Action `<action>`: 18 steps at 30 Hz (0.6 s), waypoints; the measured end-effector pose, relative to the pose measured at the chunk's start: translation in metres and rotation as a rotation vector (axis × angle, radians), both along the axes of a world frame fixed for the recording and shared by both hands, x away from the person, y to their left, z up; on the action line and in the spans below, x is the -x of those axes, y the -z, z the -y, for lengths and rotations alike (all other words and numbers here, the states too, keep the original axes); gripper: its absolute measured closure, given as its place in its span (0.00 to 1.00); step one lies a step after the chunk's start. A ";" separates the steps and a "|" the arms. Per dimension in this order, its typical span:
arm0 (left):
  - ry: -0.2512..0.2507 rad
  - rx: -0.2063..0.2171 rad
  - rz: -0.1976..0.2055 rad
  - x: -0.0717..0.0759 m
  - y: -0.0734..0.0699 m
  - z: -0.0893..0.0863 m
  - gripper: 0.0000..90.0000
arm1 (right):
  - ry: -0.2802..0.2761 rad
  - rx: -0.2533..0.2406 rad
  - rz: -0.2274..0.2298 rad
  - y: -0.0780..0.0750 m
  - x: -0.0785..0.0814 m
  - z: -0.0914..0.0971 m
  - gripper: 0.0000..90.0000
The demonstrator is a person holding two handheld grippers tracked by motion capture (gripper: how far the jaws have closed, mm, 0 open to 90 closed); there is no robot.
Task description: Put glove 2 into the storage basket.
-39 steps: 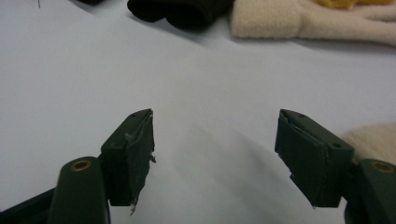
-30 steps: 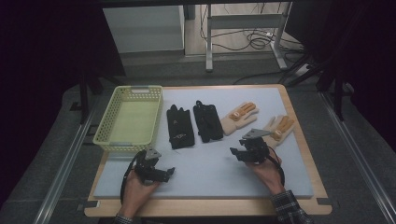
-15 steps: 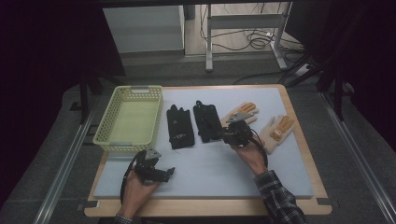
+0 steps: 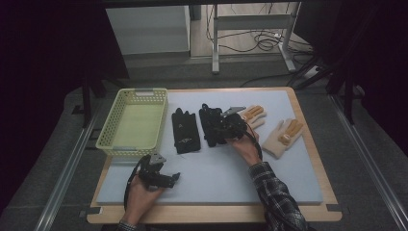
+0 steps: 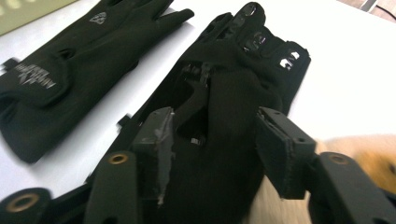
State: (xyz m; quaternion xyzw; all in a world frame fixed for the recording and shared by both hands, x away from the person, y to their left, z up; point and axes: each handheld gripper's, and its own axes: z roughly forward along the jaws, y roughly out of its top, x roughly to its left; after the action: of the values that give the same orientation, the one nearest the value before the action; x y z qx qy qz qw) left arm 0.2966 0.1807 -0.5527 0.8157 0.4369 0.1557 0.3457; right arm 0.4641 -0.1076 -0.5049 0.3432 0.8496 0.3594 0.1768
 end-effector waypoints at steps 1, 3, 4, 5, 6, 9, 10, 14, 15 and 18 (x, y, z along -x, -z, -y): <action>0.000 -0.002 0.000 0.000 0.000 0.000 0.03 | 0.004 -0.001 -0.003 0.002 -0.003 -0.003 0.47; 0.000 0.001 0.000 0.000 0.000 0.000 0.03 | 0.009 0.000 -0.002 0.005 -0.008 -0.008 0.44; 0.000 0.000 0.000 0.000 0.000 0.000 0.03 | 0.019 0.009 -0.004 0.009 -0.013 -0.013 0.41; 0.000 0.000 0.000 0.000 0.000 0.000 0.03 | 0.020 0.017 0.000 0.010 -0.016 -0.015 0.39; 0.000 0.000 0.000 0.000 0.000 0.000 0.03 | 0.020 0.017 0.000 0.010 -0.016 -0.015 0.39; 0.000 -0.001 0.000 0.000 0.000 0.000 0.03 | 0.044 0.052 0.014 0.017 -0.025 -0.022 0.37; 0.000 -0.001 0.000 0.000 0.000 0.000 0.03 | 0.044 0.052 0.014 0.017 -0.025 -0.022 0.37; 0.000 0.001 0.001 0.000 0.000 0.000 0.03 | 0.043 0.064 -0.024 0.022 -0.031 -0.027 0.47; 0.000 0.000 0.001 0.000 0.000 0.000 0.03 | 0.054 0.057 -0.035 0.022 -0.032 -0.028 0.52; 0.000 -0.001 0.001 0.000 0.000 0.000 0.03 | 0.061 0.058 -0.038 0.021 -0.029 -0.030 0.78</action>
State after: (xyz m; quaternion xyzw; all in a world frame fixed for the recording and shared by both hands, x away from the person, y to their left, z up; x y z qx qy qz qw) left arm 0.2965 0.1807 -0.5527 0.8159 0.4366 0.1562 0.3453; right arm 0.4932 -0.0775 -0.5261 0.3702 0.8521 0.3224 0.1815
